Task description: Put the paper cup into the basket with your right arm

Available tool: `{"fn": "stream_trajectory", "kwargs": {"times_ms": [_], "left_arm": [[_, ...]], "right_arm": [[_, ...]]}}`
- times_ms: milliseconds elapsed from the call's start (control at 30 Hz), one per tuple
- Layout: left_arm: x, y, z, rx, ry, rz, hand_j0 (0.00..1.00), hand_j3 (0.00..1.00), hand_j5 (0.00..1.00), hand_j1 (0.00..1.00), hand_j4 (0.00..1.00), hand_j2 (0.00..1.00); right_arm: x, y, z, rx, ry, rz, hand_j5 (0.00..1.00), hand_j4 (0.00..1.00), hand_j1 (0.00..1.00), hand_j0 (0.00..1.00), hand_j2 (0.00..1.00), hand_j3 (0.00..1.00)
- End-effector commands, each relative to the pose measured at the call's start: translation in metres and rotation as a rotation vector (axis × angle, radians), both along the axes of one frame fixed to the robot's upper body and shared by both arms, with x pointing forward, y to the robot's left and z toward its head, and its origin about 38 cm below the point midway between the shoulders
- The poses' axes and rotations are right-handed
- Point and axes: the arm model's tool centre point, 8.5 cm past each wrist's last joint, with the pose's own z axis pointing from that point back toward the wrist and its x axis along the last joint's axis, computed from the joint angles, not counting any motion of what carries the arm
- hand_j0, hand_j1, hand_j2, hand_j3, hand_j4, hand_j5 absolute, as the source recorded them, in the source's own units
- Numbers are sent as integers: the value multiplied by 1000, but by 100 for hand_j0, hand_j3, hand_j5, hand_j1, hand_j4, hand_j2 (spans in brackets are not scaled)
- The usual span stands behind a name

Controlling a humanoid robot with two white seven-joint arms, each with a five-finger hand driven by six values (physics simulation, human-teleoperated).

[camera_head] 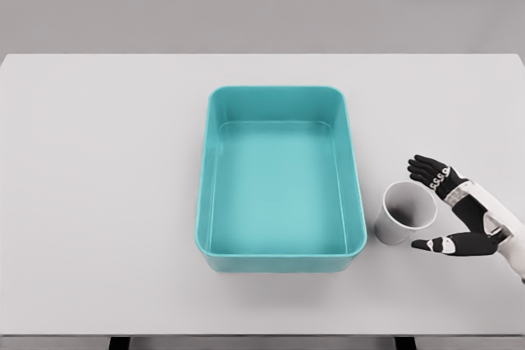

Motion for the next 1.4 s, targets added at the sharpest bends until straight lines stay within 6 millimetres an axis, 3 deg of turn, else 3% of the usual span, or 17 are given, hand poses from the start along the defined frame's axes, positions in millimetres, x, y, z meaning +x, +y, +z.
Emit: {"fn": "stream_trajectory", "kwargs": {"times_ms": [0, 233, 433, 833, 933, 1067, 1367], "left_arm": [[0, 0, 0, 0, 0, 0, 100, 100, 100, 100, 100, 100], [0, 0, 0, 0, 0, 0, 100, 100, 100, 100, 100, 100], [0, 0, 0, 0, 0, 0, 100, 100, 100, 100, 100, 100], [0, 0, 0, 0, 0, 0, 100, 100, 100, 100, 100, 100], [0, 0, 0, 0, 0, 0, 100, 100, 100, 100, 100, 100], [0, 0, 0, 0, 0, 0, 100, 100, 100, 100, 100, 100], [0, 0, 0, 0, 0, 0, 100, 100, 100, 100, 100, 100]], "right_arm": [[0, 1, 0, 6, 0, -1, 100, 100, 100, 100, 100, 100], [-1, 6, -4, 12, 5, 3, 100, 100, 100, 100, 100, 100], [13, 20, -3, 15, 4, 17, 100, 100, 100, 100, 100, 100], [11, 20, -2, 4, 3, 29, 100, 100, 100, 100, 100, 100], [11, 20, -1, -14, 1, 34, 95, 95, 95, 95, 95, 95], [12, 19, -2, -40, -2, 36, 82, 82, 82, 82, 82, 82], [12, 20, 0, -47, -7, 41, 78, 78, 78, 78, 78, 78]]}}
